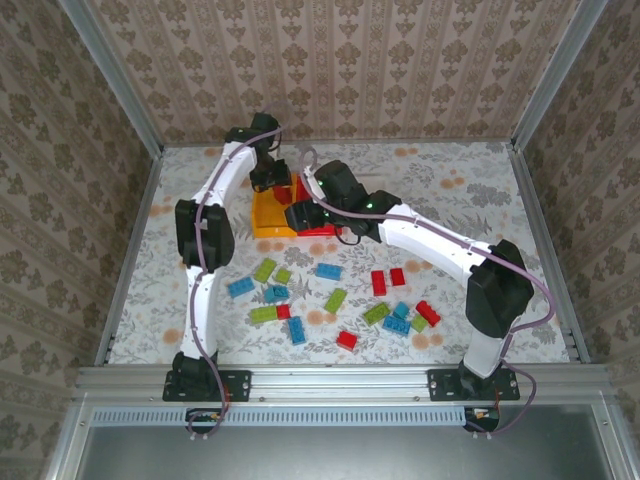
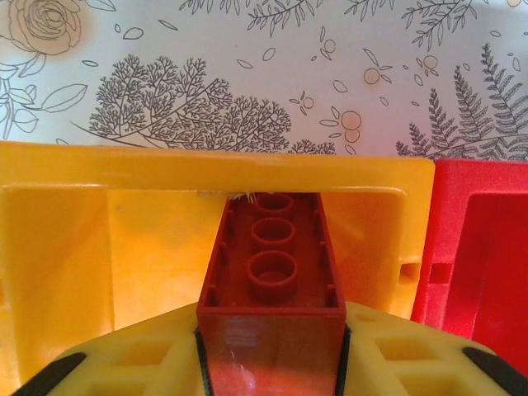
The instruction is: Sort the legos into containers by color
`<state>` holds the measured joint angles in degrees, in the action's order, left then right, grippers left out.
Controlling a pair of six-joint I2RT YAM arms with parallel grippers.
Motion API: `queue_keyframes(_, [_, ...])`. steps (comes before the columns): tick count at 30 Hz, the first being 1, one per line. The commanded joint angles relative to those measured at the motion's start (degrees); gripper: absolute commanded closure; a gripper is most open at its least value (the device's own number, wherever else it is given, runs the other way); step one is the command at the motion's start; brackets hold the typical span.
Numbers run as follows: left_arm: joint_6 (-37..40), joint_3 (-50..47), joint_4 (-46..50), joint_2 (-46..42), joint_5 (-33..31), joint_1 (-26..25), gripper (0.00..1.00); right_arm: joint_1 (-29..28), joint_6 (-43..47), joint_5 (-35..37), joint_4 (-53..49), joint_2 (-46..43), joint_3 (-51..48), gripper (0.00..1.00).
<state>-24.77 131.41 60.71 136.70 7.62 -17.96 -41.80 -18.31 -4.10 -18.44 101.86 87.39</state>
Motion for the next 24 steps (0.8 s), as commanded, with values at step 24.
queue_keyframes(24, [-4.9,-10.4,-5.9,-14.3,0.5,-0.1,0.4,1.9,0.4,9.6,-4.4,-11.8,-10.0,0.24])
